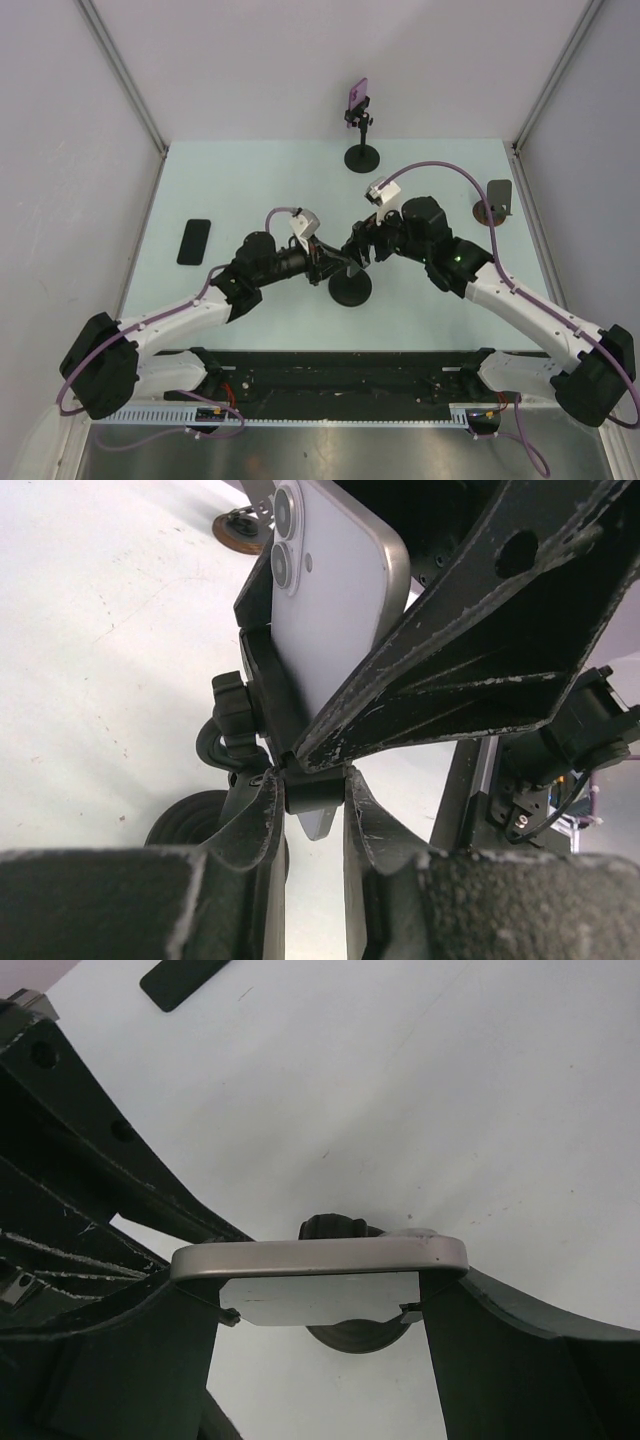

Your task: Remove the phone from the phone stand

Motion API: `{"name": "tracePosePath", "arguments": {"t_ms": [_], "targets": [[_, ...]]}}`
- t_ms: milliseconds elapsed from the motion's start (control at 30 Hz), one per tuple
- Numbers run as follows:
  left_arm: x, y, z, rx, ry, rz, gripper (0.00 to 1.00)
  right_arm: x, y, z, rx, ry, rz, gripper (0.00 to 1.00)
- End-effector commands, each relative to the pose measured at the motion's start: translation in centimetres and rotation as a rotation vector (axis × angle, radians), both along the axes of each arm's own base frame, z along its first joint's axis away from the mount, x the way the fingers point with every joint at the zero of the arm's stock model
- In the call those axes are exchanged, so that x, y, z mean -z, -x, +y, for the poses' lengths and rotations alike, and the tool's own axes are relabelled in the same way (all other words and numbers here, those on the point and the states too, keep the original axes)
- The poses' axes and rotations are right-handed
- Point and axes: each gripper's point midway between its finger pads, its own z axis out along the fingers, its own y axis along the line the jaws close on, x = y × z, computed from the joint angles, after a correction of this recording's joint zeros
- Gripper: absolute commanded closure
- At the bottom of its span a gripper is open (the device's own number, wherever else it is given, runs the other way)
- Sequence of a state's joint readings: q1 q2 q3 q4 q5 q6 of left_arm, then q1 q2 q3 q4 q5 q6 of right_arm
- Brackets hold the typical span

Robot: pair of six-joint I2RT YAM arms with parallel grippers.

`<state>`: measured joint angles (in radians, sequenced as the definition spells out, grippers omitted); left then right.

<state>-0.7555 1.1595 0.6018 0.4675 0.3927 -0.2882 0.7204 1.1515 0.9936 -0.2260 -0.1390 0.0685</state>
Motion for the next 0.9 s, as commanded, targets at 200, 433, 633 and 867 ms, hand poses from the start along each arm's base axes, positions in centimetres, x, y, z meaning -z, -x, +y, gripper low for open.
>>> {"name": "tracePosePath", "arguments": {"t_ms": [200, 433, 633, 867], "targets": [[-0.7, -0.9, 0.8, 0.005, 0.037, -0.004, 0.98, -3.9, 1.9, 0.8, -0.152, -0.108, -0.092, 1.0], [-1.7, -1.1, 1.3, 0.006, 0.047, -0.037, 0.53, -4.1, 2.0, 0.9, -0.158, -0.122, -0.098, 1.0], [-3.2, -0.4, 1.8, 0.013, 0.074, -0.075, 0.26, -6.1, 2.5, 1.9, -0.18, -0.195, -0.125, 1.0], [-6.0, 0.2, 3.6, -0.048, 0.106, -0.16, 0.04, -8.2, 3.4, 2.7, -0.227, -0.274, -0.132, 1.0]]}}
